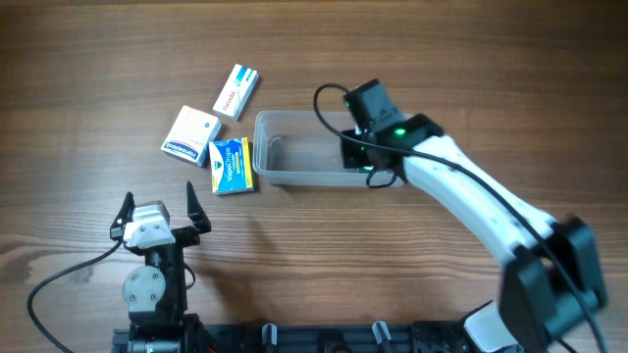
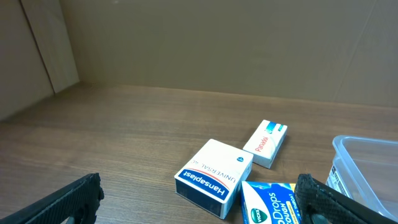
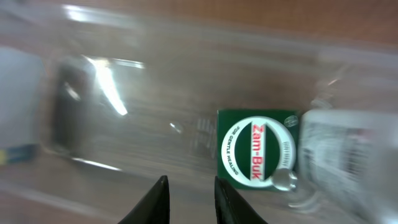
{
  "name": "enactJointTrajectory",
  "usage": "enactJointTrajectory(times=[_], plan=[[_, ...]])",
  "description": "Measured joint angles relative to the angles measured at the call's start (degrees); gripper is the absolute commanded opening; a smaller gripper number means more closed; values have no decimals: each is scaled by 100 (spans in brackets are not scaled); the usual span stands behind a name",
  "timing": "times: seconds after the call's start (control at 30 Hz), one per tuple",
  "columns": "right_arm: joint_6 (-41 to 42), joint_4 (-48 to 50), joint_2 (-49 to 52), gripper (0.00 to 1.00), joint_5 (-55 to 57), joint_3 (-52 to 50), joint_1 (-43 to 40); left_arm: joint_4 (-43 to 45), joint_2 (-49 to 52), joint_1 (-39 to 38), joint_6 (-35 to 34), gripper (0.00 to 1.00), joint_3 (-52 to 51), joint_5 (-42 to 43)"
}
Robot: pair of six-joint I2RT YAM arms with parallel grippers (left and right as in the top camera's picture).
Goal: Pack container
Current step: 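Open the right gripper and raise it away from the container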
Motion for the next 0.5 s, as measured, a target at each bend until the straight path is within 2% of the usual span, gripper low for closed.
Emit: enactJointTrajectory(times=[0.1,0.37,0.5], plan=[[-42,-166,-629,36,2,188,-223,0,0,0,0,100,0,2],[-245,-841,-2017,100,50,334,-1899,0,0,0,0,100,0,0],[-321,-1180,-2249,100,90,334,-2509,0,0,0,0,100,-2,0]])
